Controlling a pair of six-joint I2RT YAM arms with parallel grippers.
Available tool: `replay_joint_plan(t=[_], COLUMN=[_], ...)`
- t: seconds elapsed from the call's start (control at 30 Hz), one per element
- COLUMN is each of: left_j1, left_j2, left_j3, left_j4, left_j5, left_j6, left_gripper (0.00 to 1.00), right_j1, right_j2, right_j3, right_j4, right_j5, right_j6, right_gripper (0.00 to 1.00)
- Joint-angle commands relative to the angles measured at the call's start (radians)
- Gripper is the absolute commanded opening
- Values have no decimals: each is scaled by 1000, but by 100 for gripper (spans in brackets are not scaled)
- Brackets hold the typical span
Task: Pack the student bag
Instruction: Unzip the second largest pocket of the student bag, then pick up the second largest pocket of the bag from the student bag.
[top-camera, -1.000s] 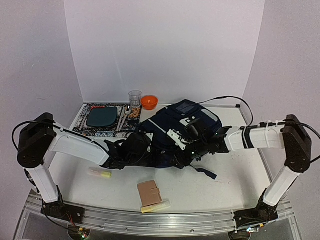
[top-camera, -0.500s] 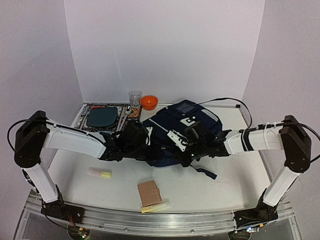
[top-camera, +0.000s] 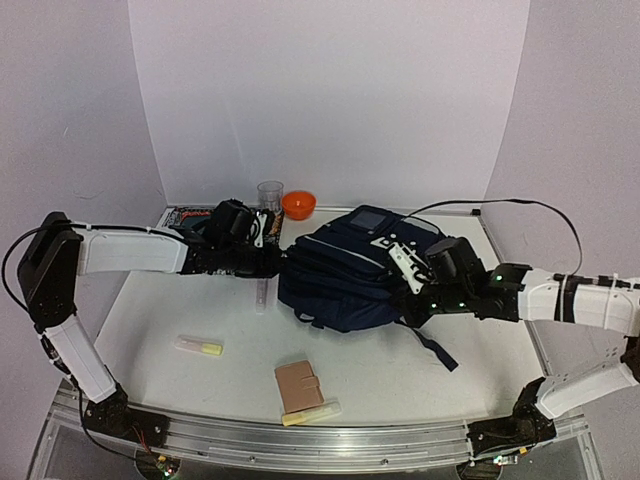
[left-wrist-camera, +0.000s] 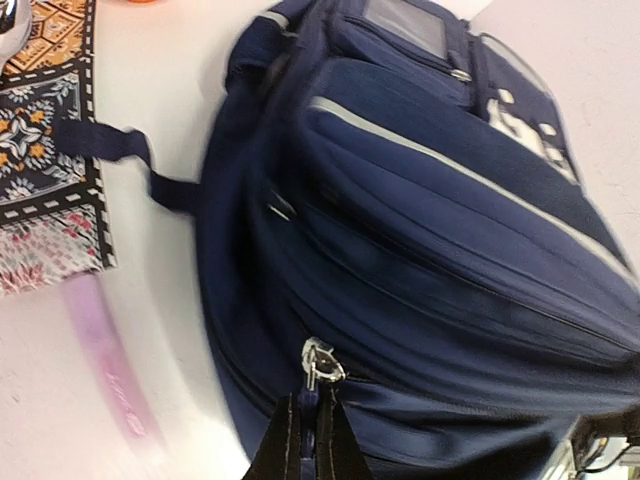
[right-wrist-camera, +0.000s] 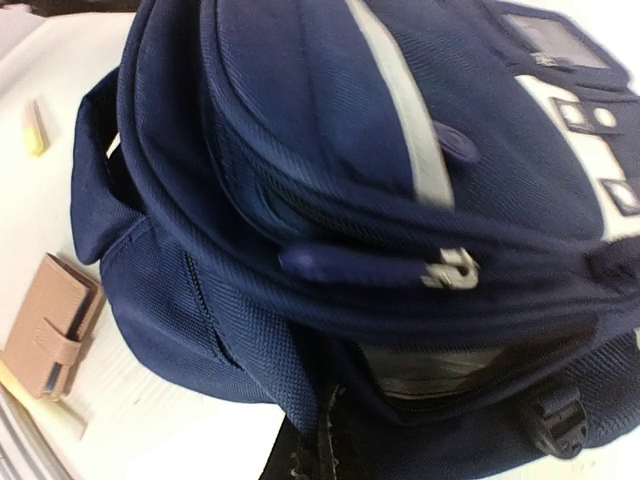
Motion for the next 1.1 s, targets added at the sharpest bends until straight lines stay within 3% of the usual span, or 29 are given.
replay_joint_plan(t=[0.0, 0.2, 0.33, 0.4, 0.53, 0.63, 0.9, 1.07], left_j1=[104, 118, 105, 86, 48, 4, -71, -84], left_j2=[72, 220, 247, 218, 149, 106, 42, 9], left_j3=[90, 165, 174, 154, 122, 110, 118, 129], left_j4=[-69, -72, -49, -20, 26, 42, 78, 87], left_j5=[-138, -110, 12, 41, 109, 122, 161, 189], left_j6=[88, 140, 116, 102, 61, 47, -12, -46], left_gripper=[0, 0, 0, 0, 0, 0, 0, 0], right_j1=[-22, -28, -28, -27, -27, -27, 67, 132], right_j2=[-176, -323, -339, -315, -240, -153, 171, 322], right_j3=[-24, -41, -21, 21, 124, 205, 424, 517], right_j4=[-114, -164, -191, -222, -242, -239, -171, -170], right_j5=[92, 32, -23, -55, -97, -106, 25, 137], right_j6=[82, 80, 65, 55, 27, 12, 6, -6], right_gripper=[0, 0, 1, 11, 58, 78, 96, 98])
